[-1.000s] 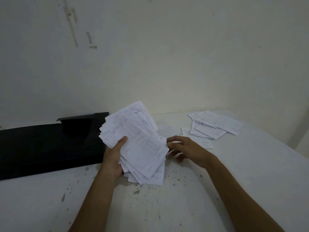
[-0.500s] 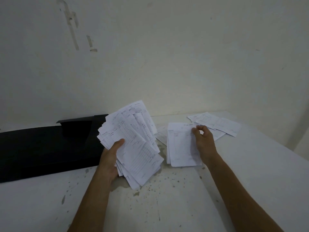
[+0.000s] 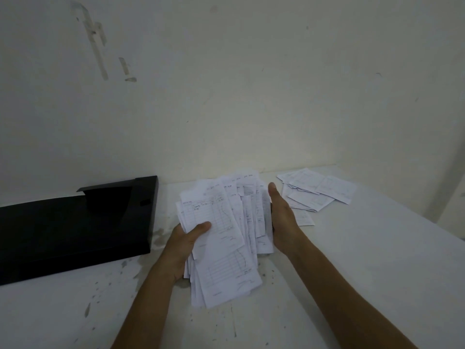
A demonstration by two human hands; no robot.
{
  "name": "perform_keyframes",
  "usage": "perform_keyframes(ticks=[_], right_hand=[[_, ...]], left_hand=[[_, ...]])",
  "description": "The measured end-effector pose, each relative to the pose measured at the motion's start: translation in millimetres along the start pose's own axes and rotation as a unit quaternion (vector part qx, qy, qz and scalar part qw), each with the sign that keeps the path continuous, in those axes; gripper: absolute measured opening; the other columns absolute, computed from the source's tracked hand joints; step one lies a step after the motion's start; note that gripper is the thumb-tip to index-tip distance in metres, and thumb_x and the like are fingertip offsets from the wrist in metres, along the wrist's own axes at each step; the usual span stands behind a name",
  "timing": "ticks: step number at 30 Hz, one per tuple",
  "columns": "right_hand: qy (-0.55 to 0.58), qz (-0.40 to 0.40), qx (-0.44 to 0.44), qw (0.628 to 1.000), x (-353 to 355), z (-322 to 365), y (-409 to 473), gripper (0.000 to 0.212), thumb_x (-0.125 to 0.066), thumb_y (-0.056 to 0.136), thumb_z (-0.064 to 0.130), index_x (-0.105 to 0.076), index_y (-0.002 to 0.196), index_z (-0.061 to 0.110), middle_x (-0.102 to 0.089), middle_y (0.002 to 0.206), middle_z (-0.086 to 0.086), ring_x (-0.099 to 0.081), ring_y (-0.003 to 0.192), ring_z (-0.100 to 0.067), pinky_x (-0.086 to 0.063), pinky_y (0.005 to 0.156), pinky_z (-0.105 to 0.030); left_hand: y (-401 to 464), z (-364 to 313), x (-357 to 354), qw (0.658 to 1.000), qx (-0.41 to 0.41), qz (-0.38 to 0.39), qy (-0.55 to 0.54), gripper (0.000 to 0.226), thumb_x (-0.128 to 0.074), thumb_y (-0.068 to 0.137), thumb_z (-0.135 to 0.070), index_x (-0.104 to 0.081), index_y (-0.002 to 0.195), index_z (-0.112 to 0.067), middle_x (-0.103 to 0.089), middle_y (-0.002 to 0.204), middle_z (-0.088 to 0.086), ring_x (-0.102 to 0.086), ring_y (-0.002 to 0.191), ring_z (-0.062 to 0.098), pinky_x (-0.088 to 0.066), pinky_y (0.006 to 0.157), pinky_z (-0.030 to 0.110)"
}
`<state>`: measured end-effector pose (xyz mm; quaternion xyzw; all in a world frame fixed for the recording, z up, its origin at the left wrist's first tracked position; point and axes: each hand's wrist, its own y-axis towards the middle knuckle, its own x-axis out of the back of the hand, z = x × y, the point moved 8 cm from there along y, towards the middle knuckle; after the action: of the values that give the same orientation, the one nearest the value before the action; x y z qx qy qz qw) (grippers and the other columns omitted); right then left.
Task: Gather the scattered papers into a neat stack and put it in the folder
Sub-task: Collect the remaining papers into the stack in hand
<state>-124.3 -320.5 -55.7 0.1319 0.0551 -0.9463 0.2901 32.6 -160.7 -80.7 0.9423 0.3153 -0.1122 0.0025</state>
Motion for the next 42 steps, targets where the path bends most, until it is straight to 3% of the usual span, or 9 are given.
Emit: perform_keyframes(ticks=[2,5,10,14,21,25,31,35,42], right_hand=[[-0.046,0.051,0.036,0.997,-14,9,-9,0.038,-0.053,0.099,0.050,-0.063,0.125,0.023,-0.072,0.116,0.010,-0.069,0.104,-0.006,-0.053,0.097,-0.032],[-0.037,0.114,0.067,0.990,-31,7,-15,0.036,-0.064,0.097,0.028,-0.059,0.130,0.014,-0.073,0.120,-0.004,-0.071,0.109,-0.025,-0.058,0.090,-0.041],[-0.021,0.118,0.079,0.990,-34,5,-15,0.039,-0.068,0.093,0.007,-0.056,0.129,0.013,-0.074,0.119,-0.005,-0.072,0.107,-0.025,-0.061,0.085,-0.038],[-0.007,0.097,0.082,0.992,-31,4,-14,0.040,-0.069,0.093,0.011,-0.056,0.130,0.014,-0.073,0.121,-0.005,-0.072,0.107,-0.024,-0.060,0.086,-0.039],[-0.204,0.061,0.102,0.972,-22,3,-14,0.050,-0.049,0.100,0.049,-0.060,0.133,0.013,-0.069,0.119,-0.007,-0.066,0.109,-0.020,-0.052,0.099,-0.036],[-0.463,-0.037,0.135,0.875,19,-4,18,0.047,-0.048,0.099,0.053,-0.059,0.134,0.023,-0.062,0.130,-0.002,-0.057,0.123,-0.025,-0.042,0.103,-0.040],[-0.668,-0.013,0.102,0.737,17,-25,24,0.051,-0.042,0.096,0.062,-0.057,0.135,0.032,-0.052,0.145,0.002,-0.044,0.135,-0.025,-0.027,0.112,-0.044],[-0.674,-0.066,0.117,0.726,14,-11,27,0.041,-0.054,0.092,0.058,-0.063,0.119,0.028,-0.055,0.134,-0.002,-0.048,0.125,-0.027,-0.031,0.105,-0.042],[-0.698,-0.058,0.042,0.713,14,-15,55,0.073,-0.061,0.085,0.066,-0.048,0.136,0.016,-0.054,0.136,-0.011,-0.047,0.128,-0.035,-0.033,0.106,-0.045]], left_hand=[[0,0,-4,1.000,-0.008,0.001,0.001,0.036,-0.071,0.087,-0.015,-0.065,0.122,-0.019,-0.072,0.118,0.003,-0.068,0.108,0.023,-0.047,0.104,0.047],[0,-1,-18,0.999,-0.016,0.035,0.010,0.045,-0.071,0.087,-0.016,-0.060,0.131,-0.019,-0.070,0.123,0.004,-0.067,0.112,0.024,-0.047,0.104,0.049],[-2,-2,-23,0.999,-0.002,0.035,-0.016,0.047,-0.072,0.086,-0.018,-0.059,0.131,-0.021,-0.070,0.123,0.006,-0.067,0.112,0.026,-0.049,0.101,0.051],[-6,7,-25,0.993,0.074,0.049,-0.071,0.040,-0.072,0.084,-0.023,-0.065,0.123,-0.020,-0.072,0.118,0.008,-0.068,0.110,0.028,-0.048,0.102,0.047],[-3,-5,4,0.996,0.002,-0.046,0.080,0.038,-0.076,0.083,-0.029,-0.066,0.120,-0.025,-0.071,0.116,0.002,-0.069,0.102,0.021,-0.052,0.097,0.042],[0,-18,53,0.980,-0.050,-0.173,0.083,0.046,-0.069,0.090,-0.027,-0.056,0.133,-0.018,-0.064,0.124,0.004,-0.061,0.109,0.022,-0.049,0.098,0.042],[2,-16,60,0.963,-0.088,-0.199,0.157,0.043,-0.060,0.096,-0.017,-0.051,0.138,-0.012,-0.059,0.133,0.008,-0.058,0.116,0.025,-0.047,0.097,0.038],[5,-12,64,0.962,-0.080,-0.201,0.169,0.046,-0.060,0.096,-0.020,-0.050,0.140,-0.013,-0.059,0.134,0.008,-0.057,0.120,0.028,-0.048,0.099,0.044],[5,-12,63,0.964,-0.081,-0.192,0.167,0.046,-0.060,0.096,-0.019,-0.049,0.140,-0.012,-0.058,0.135,0.008,-0.056,0.119,0.026,-0.047,0.091,0.035]])
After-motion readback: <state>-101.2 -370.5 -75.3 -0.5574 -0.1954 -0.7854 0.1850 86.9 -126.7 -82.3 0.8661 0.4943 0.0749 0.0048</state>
